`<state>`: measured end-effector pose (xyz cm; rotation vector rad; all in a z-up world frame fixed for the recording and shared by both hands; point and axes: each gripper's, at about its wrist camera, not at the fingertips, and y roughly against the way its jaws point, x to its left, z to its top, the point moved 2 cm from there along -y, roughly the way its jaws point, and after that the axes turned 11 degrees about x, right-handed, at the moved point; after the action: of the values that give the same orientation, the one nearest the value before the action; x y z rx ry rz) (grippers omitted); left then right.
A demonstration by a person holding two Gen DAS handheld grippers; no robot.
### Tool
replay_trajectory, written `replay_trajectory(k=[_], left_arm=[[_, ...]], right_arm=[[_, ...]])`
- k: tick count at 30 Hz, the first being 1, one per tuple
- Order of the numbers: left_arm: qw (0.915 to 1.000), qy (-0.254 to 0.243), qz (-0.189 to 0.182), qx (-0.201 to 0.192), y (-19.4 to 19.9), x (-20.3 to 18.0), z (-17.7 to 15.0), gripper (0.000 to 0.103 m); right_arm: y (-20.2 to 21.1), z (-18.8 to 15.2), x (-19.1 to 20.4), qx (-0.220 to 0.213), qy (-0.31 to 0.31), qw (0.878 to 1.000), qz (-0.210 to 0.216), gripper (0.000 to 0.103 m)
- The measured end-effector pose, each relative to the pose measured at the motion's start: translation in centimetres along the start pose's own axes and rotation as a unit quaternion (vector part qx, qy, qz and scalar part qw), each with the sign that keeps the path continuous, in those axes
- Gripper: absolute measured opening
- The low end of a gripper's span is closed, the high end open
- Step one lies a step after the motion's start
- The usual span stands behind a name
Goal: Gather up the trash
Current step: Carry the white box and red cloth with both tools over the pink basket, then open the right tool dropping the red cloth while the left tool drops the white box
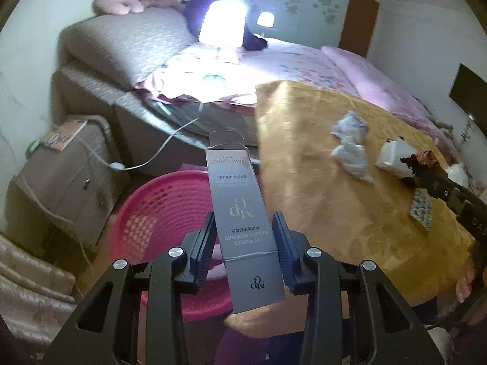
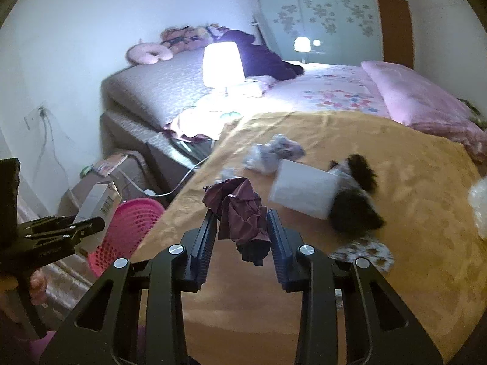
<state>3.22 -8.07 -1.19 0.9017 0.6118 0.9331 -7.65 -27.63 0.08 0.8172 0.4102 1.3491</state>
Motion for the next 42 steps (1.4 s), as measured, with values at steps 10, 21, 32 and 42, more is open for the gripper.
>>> replay_trajectory(k=[10,21,32,42], left_arm=[[0.9988,0.045,0.02,0.008,-0.4,3.4,-1.4,0.036],[0.997,0.06,0.048,0.006,-1.4,5.0,-1.6,0.036],[0.9954,0.072,0.058,0.024,-3.2,6.5,-1.8,0.036],[0.9943,0.079,0.058,0.044,-4.3,7.1,-2.1,0.037]], right_arm=[[-2.6,1.4,6.0,0.02,0.056,0.997,0.039,0.034],[-5.7,2.0,10.4,0.055,0.088,0.992,0.077,0.034],[-8.8,2.0,13.5,0.09,0.111,0.985,0.092,0.034],[-10.0,1.8,14.5,0.105,0.116,0.982,0.103,0.05]])
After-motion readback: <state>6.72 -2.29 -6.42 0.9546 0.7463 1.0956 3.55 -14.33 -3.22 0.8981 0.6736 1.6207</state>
